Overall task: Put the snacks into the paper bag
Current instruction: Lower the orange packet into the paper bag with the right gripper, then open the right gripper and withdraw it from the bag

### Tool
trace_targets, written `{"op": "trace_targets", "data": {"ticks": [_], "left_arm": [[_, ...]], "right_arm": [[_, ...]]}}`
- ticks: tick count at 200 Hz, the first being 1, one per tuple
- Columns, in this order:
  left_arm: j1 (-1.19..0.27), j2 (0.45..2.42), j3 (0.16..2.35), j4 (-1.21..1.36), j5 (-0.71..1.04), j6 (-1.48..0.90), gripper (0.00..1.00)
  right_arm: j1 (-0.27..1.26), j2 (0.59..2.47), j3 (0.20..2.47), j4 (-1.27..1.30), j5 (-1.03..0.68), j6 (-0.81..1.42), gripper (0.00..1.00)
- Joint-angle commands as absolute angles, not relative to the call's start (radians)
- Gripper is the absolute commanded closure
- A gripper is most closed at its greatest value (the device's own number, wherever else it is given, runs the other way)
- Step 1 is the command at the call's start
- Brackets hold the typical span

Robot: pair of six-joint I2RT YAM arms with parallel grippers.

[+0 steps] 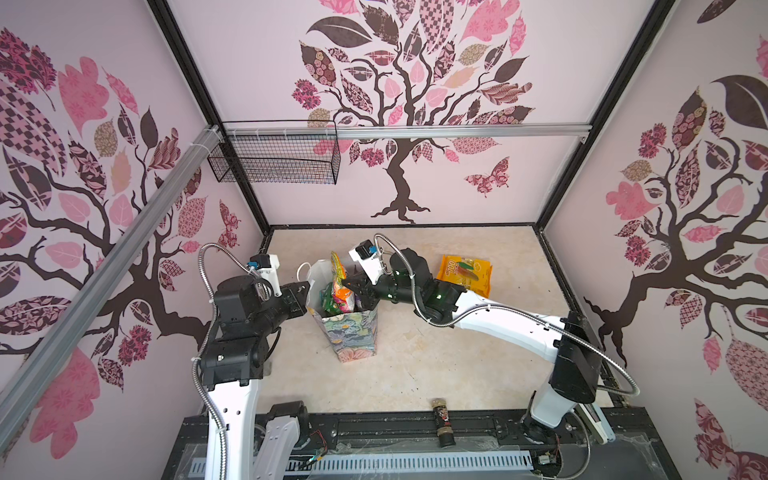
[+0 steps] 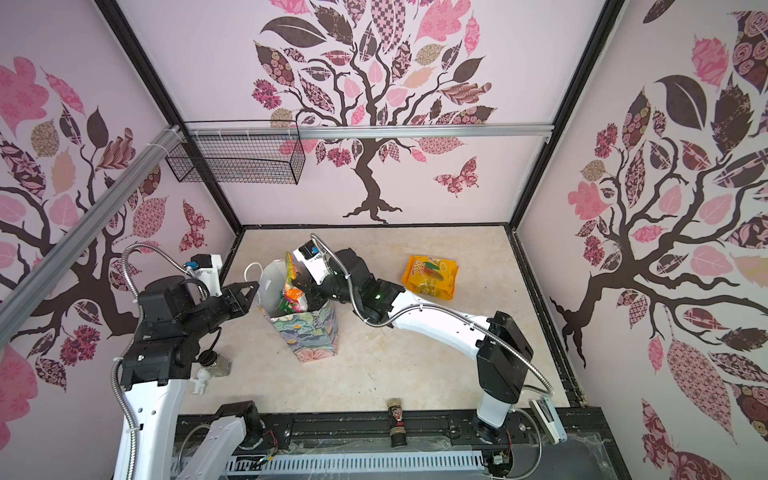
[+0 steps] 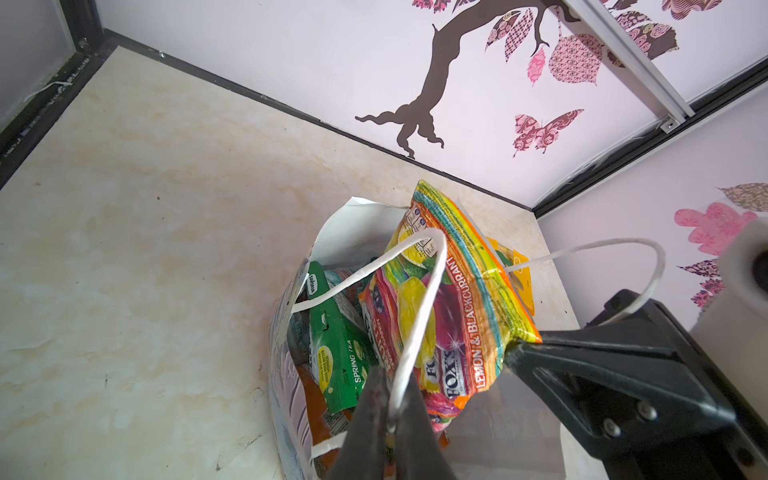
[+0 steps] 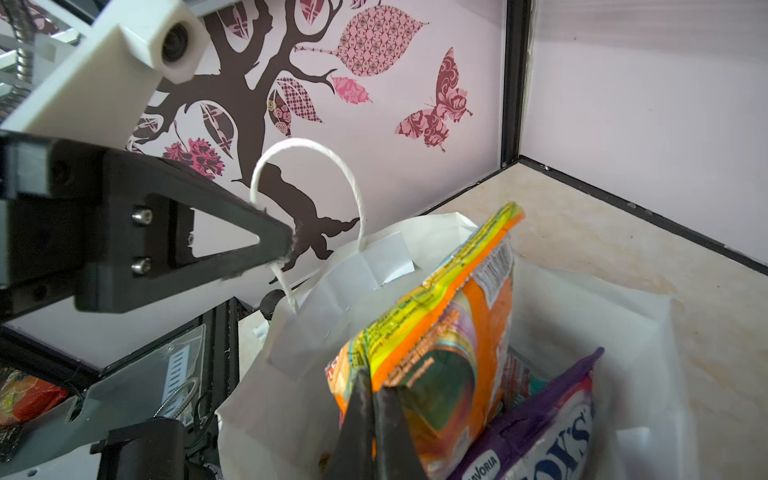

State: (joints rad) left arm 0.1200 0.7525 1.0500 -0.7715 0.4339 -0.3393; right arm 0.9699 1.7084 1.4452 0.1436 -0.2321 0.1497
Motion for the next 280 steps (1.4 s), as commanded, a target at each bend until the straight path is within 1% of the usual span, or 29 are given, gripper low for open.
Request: {"op": "trace_targets", "data": {"ticks": [1,27,57,112,132,143,148,161,194,233,260,270,280], "left_arm": [[0.123,0.751,1.048,-0.752,0.432,-0.338,0.90],[0.124,0.752,1.048,-0.752,0.432,-0.339,0.90],[0.123,0.749,1.048,-0.752,0.430,-0.338,0.90],[0.124,0.754,1.047,-0.749,0.426,-0.339,0.90],[0.123,0.752,1.047,-0.752,0.426,-0.337,0.90],[0.124,0.752,1.048,-0.751,0.426,-0.338,0.90],[0.123,0.753,1.048,-0.751,0.426,-0.338,0.90],[0.124,0.753,1.047,-0.751,0.428,-0.337,0.90],[0.124,0.759,1.045,-0.744,0.430,-0.337,0.90],[0.123,0.761,1.046,-0.741,0.436,-0.339,0.90],[0.124,0.759,1.048,-0.740,0.452,-0.342,0.90],[0.124,0.758,1.050,-0.739,0.457,-0.345,0.90],[0.123,0.755,1.051,-0.736,0.464,-0.345,0.89]], "right_arm": [[0.958,1.657,1.441,0.229,-0.237,0.126,1.00],[0.951,1.624,1.413,0.219,-0.206,0.108,1.00],[0.948,1.611,1.403,0.180,-0.217,0.065,1.00],[0.947,1.599,1.392,0.192,-0.218,0.078,1.00],[0.948,1.602,1.391,0.189,-0.218,0.078,0.92],[0.948,1.605,1.394,0.190,-0.216,0.077,0.80],[0.947,1.606,1.395,0.190,-0.213,0.079,0.78],[0.947,1.605,1.394,0.193,-0.211,0.081,0.77],[0.947,1.600,1.401,0.193,-0.220,0.089,0.69],[0.948,1.592,1.411,0.176,-0.227,0.095,0.67],[0.956,1.614,1.525,0.016,-0.194,0.106,0.63],[0.974,1.632,1.622,-0.121,-0.131,0.117,0.61],[1.002,1.669,1.752,-0.291,-0.049,0.125,0.56]]}}
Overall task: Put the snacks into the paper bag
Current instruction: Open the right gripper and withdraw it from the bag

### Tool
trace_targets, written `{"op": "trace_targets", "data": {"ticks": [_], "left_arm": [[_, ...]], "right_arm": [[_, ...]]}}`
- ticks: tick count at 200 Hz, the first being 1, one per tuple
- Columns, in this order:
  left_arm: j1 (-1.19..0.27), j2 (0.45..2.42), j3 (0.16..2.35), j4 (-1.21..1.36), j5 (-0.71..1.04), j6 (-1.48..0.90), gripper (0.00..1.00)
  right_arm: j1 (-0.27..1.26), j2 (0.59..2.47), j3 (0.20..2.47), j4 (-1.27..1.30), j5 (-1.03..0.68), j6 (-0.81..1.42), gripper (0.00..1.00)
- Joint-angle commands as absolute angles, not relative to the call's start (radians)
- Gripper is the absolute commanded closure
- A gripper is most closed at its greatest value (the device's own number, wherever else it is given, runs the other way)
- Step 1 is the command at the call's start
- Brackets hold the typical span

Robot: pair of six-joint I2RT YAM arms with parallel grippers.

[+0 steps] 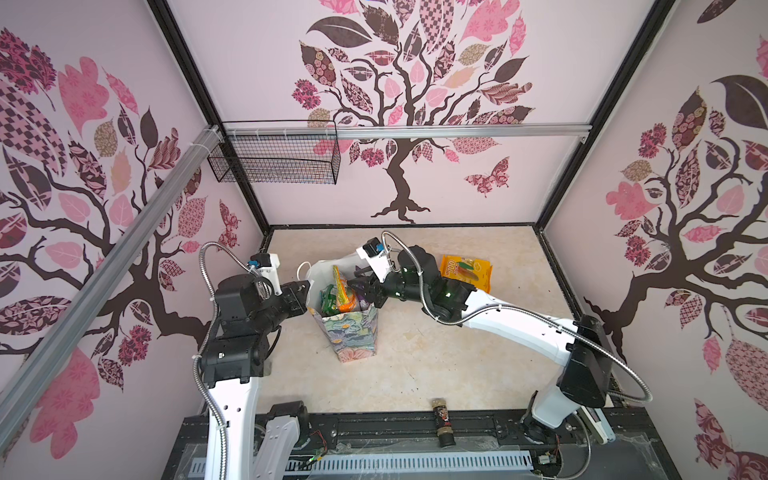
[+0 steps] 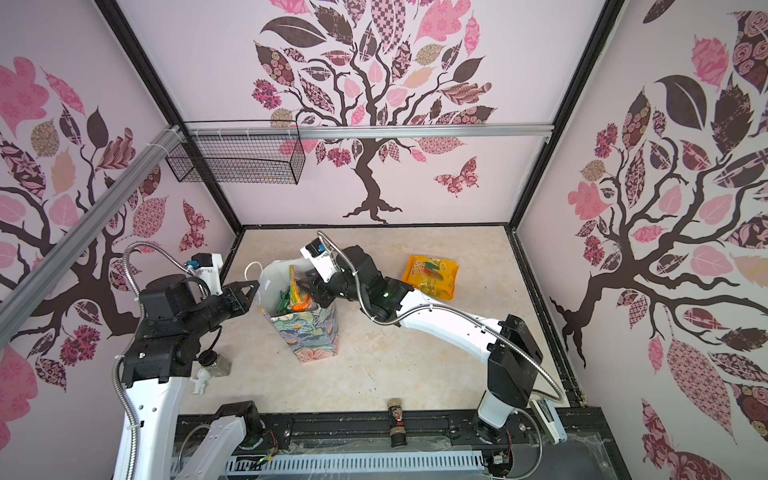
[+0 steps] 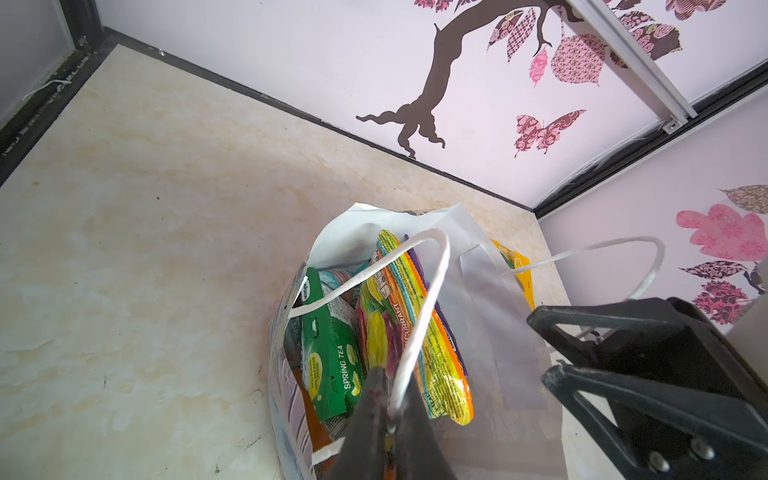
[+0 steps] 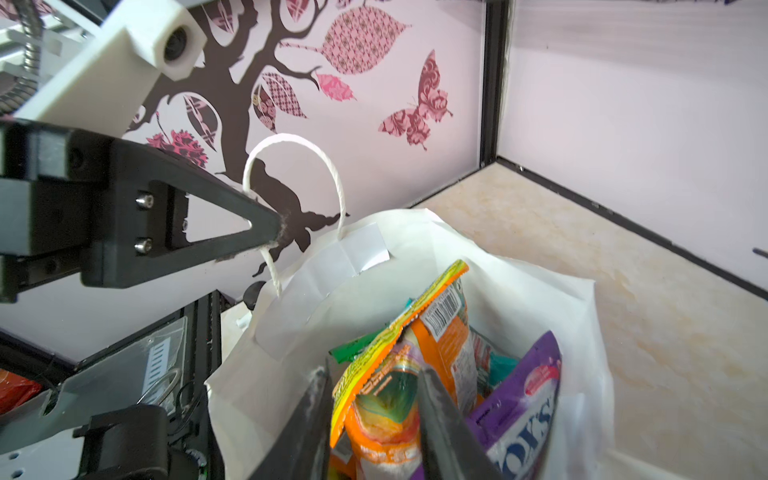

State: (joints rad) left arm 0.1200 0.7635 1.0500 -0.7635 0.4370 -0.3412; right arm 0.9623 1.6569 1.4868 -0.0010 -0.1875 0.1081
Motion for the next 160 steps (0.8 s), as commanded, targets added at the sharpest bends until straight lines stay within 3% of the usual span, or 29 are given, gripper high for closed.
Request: {"op": "trace_targets", "data": {"ticks": [1,34,72,97,124,160], "left_arm": [[0.123,0.755,1.052,-0.736,0.465,-0.345,0.89],[0.124,0.749,1.060,-0.741,0.470,-0.345,0.89],[0.122,0.741,1.064,-0.736,0.469,-0.342,0.88],[0.123,0.746,1.059,-0.734,0.467,-0.345,0.89],[0.123,0.744,1.069,-0.747,0.452,-0.338,0.89],[0.125,0.749,1.066,-0.719,0.449,-0.339,0.88]], "right_arm": [[1.002,1.669,1.752,-0.291,-0.049,0.125,0.56],[1.075,1.704,2.025,-0.620,0.157,0.174,0.49],[1.079,1.436,1.701,-0.403,0.361,0.166,0.44],[1.067,1.310,1.543,-0.403,0.497,0.135,0.40],[0.943,1.176,1.321,-0.394,0.436,0.186,0.31],[0.602,1.146,1.173,-0.439,0.250,0.222,0.18]]}}
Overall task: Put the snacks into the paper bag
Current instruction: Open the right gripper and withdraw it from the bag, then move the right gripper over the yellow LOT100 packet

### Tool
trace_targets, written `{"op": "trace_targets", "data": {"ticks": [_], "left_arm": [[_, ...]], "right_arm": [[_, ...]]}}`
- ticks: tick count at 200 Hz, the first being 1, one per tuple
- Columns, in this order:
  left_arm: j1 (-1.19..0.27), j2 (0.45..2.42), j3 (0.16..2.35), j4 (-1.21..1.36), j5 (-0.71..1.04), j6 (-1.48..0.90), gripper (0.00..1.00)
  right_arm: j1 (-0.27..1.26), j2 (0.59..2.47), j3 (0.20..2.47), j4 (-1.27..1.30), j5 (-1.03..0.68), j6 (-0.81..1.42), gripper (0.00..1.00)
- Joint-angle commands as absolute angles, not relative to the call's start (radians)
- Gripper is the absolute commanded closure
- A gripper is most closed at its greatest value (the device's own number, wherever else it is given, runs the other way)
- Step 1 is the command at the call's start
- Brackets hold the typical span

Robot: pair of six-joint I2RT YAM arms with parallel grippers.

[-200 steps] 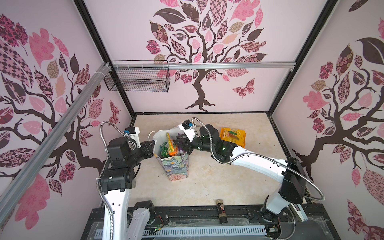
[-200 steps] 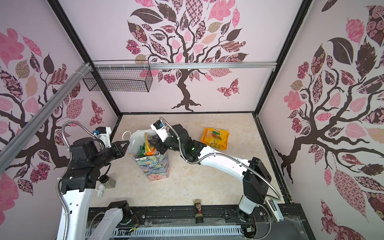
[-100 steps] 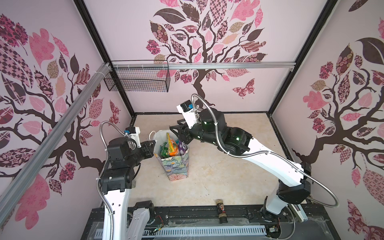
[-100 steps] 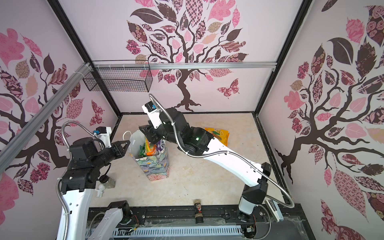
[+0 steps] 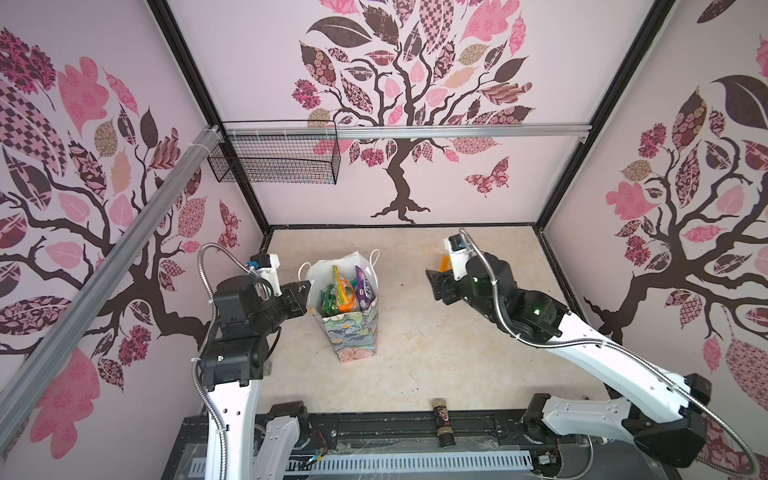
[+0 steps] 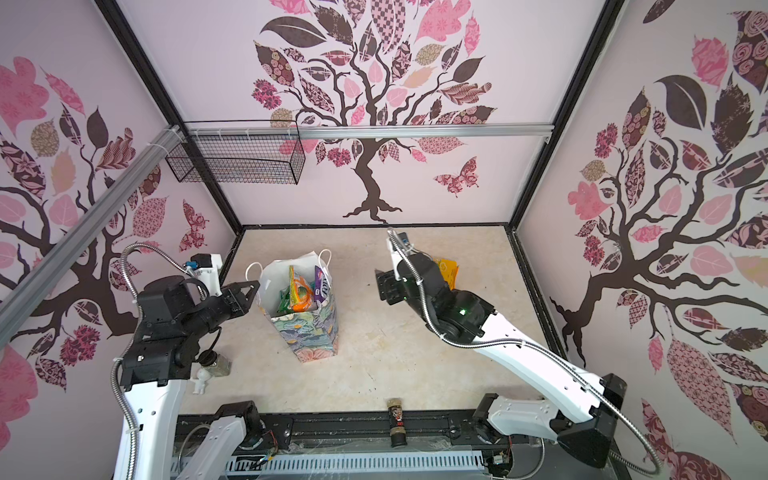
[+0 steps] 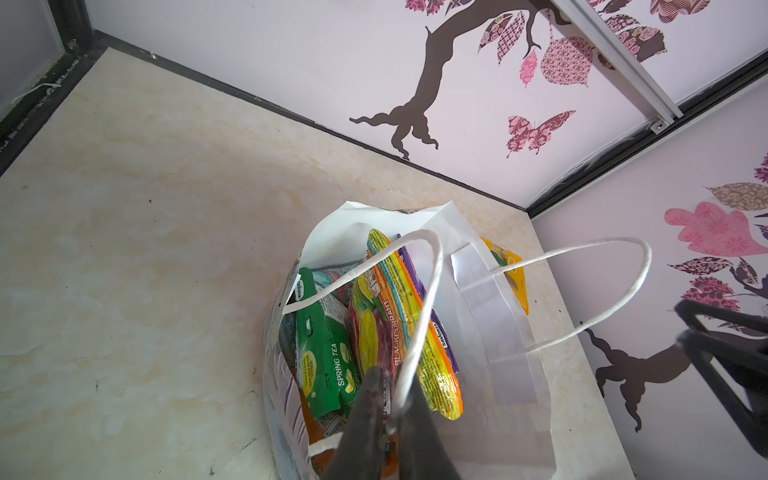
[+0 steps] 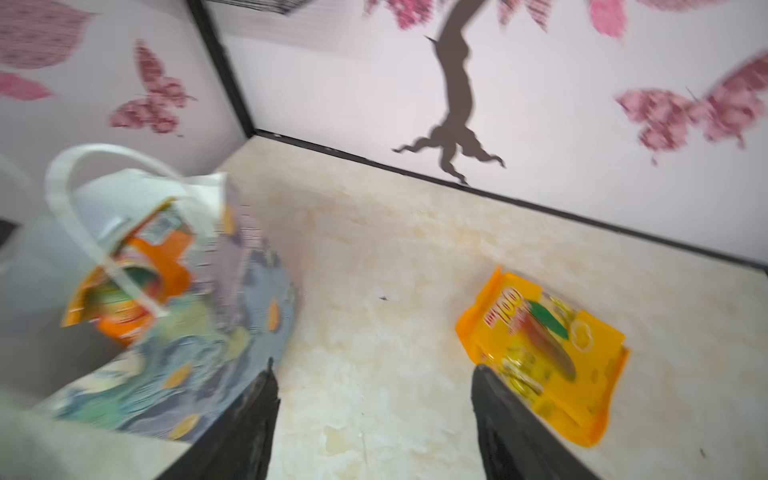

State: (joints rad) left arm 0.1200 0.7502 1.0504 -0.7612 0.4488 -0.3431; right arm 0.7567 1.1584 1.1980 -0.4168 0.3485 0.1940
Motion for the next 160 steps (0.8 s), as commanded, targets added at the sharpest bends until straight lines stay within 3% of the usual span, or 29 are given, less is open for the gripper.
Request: {"op": "trace_targets", "data": {"ticks": [1,25,63,160], "left_arm": [[0.124,0.751,1.066,-0.718,0.449,-0.339,0.88],[0.123,0.783,1.055,-0.686,0.474,-0.341,0.88],[0.121,0.824,1.026,-0.650,0.490,-0.339,0.88],[0.122,0.839,0.994,-0.623,0.501,-0.289,0.87]], "right_arm": [[0.595,1.149,1.173,-0.439,0.246,0.221,0.17],[0.474,1.235,1.171,-0.441,0.183,0.203,0.12],[0.448,1.421,1.239,-0.427,0.174,0.164,0.05],[0.348,1.793,1.490,-0.446,0.112,0.156,0.02]]}}
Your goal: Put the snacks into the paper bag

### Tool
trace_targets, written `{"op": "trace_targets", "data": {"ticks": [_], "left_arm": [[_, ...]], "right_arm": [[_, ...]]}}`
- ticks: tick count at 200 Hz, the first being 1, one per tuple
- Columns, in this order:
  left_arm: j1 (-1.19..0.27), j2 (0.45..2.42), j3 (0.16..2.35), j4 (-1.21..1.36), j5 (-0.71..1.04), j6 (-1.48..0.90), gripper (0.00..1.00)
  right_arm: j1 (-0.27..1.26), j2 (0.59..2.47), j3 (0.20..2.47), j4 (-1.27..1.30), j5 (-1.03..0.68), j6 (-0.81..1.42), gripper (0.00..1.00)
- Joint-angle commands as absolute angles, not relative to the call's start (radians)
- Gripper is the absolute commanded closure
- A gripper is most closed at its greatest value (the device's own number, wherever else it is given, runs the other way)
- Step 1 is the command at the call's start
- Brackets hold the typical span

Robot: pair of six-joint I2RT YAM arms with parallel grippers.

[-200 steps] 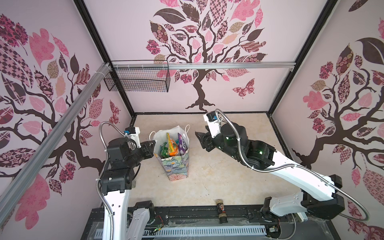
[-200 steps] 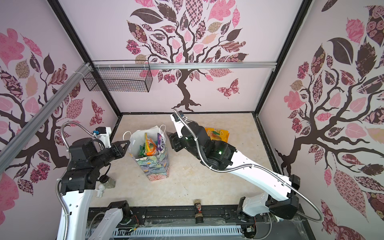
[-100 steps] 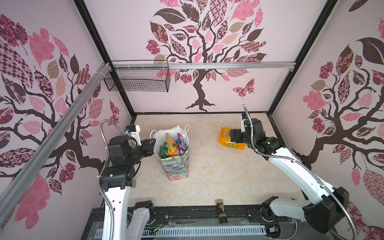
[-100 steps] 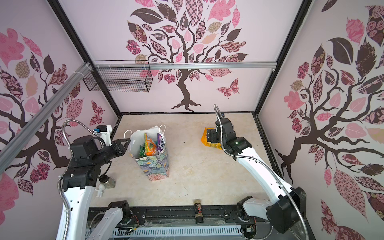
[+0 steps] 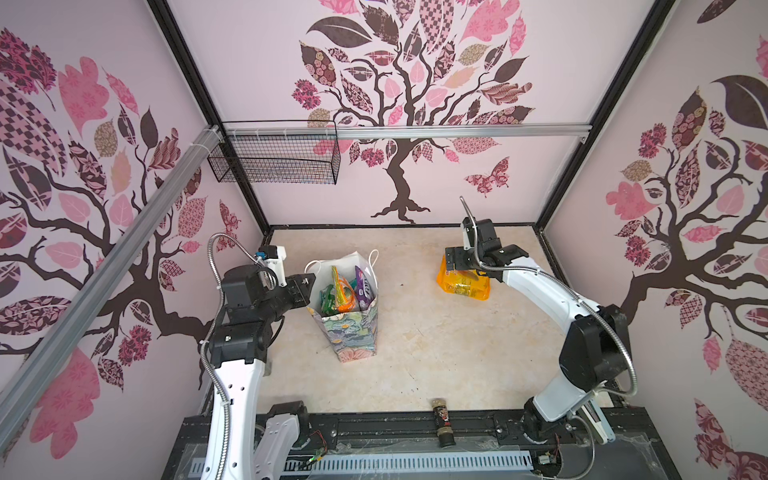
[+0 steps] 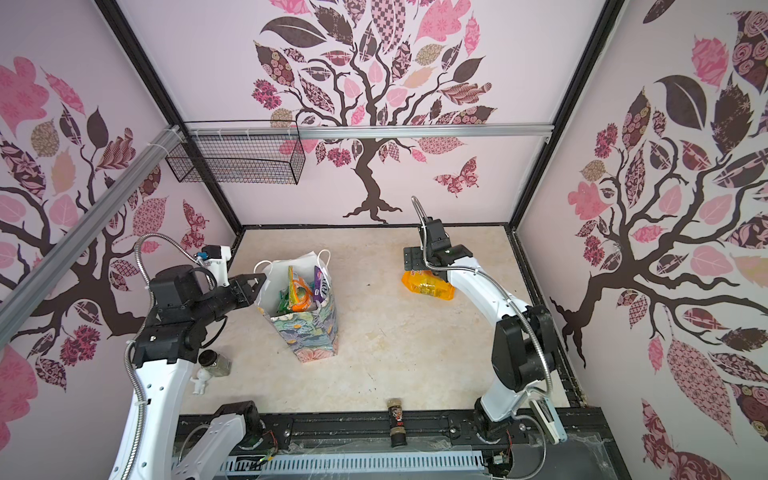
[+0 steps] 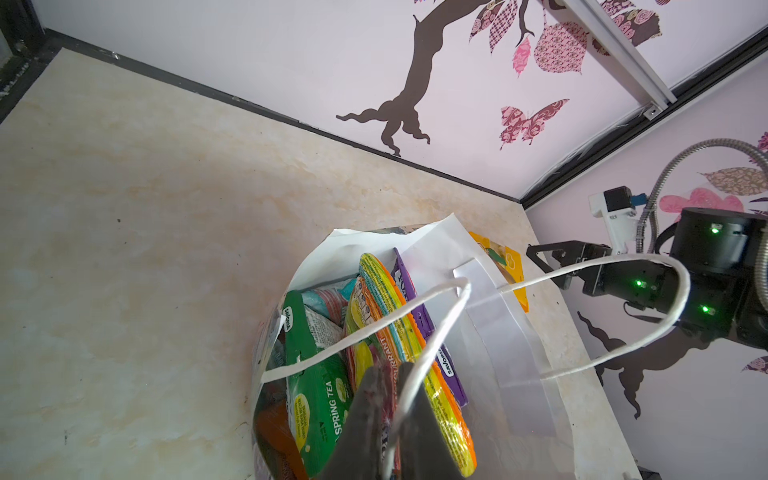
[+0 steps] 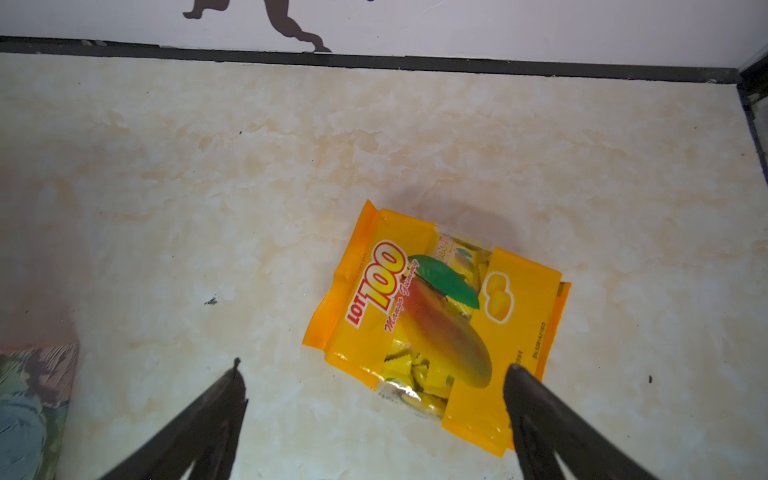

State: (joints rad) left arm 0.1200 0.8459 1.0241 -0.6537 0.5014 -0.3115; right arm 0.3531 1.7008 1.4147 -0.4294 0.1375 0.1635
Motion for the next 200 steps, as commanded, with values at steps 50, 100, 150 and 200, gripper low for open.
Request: {"op": "trace_targets", "data": {"ticks": [50,100,150,200], "left_arm": [[0.122,0.834,1.008,-0.655,0.474,-0.268,0.88],[0.122,0.815,1.019,-0.676,0.440,-0.273,0.89],[0.123,0.795,1.040,-0.702,0.448,-0.279,0.90],[0.122,0.765,1.049,-0.750,0.394,-0.246,0.91]], "right_arm": [[0.465,1.678,1.490,-0.475,-0.010,0.177,0.08],[0.742,1.401,1.590,-0.579,0.234,0.218,0.33],[1.185,1.564,1.934,-0.771,0.427,0.181,0.33],[1.233,2.040,2.603,-1.163,0.422,0.194,0.32]]}}
